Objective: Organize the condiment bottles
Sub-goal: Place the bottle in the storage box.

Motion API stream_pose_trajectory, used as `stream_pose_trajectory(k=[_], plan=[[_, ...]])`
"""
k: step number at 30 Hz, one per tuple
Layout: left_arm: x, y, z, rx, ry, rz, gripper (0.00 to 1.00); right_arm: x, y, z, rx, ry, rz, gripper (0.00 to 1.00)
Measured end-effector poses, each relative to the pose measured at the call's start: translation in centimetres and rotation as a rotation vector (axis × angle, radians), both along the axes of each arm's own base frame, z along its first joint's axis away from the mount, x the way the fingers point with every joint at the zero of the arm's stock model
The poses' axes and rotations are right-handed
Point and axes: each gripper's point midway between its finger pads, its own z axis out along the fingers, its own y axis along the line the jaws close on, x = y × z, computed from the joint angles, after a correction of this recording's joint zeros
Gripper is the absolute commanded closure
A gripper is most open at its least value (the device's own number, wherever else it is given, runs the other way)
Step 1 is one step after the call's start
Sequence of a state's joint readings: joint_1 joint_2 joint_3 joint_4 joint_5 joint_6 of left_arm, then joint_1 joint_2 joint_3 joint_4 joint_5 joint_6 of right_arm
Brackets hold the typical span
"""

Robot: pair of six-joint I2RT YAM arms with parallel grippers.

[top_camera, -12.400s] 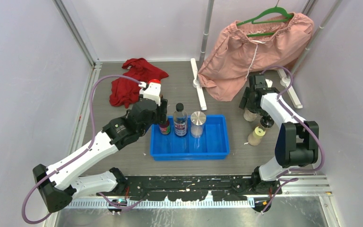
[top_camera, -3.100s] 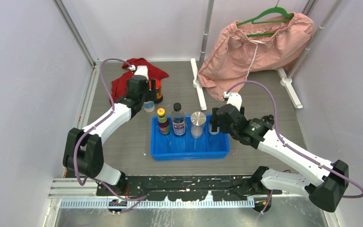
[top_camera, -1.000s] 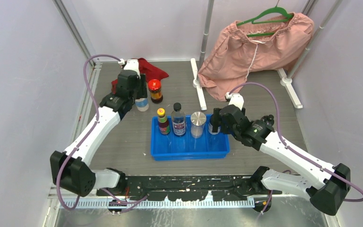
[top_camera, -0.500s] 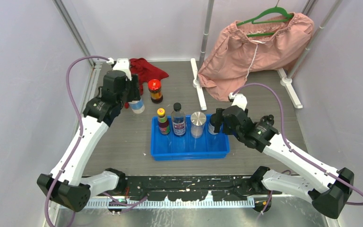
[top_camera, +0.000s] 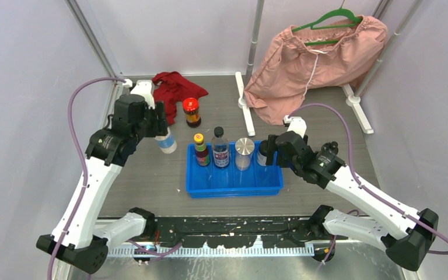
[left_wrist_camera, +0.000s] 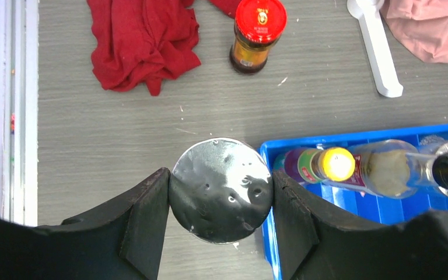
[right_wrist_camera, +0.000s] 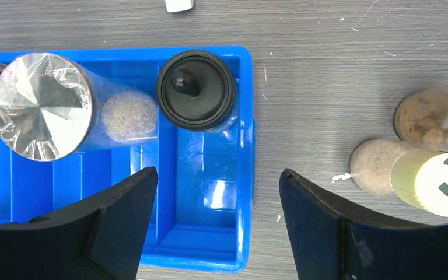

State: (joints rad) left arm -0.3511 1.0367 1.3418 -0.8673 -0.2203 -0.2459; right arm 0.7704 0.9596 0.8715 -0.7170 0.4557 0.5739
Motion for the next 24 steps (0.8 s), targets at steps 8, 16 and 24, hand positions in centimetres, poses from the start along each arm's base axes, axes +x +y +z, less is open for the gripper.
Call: stream_pose_trajectory(k=[8,16,24], plan=[[-2.8,-0.2,-0.1,-0.046,0.038,-0.035,0.44,-0.3,-0.5,0.4,0.002,-0.010,-0.007,0.18],[-5.0,-1.1,0.7,-0.101,0.017,-0.080,0.44,-0.4,-0.7,0.6,0.007,-0.016,-0.014,0.18],[-5.6,-3.6,0.0,-0.083,0.040,-0.153,0.44,-0.4,-0.7,0.6,0.010,-0.015,-0.017,0.18]])
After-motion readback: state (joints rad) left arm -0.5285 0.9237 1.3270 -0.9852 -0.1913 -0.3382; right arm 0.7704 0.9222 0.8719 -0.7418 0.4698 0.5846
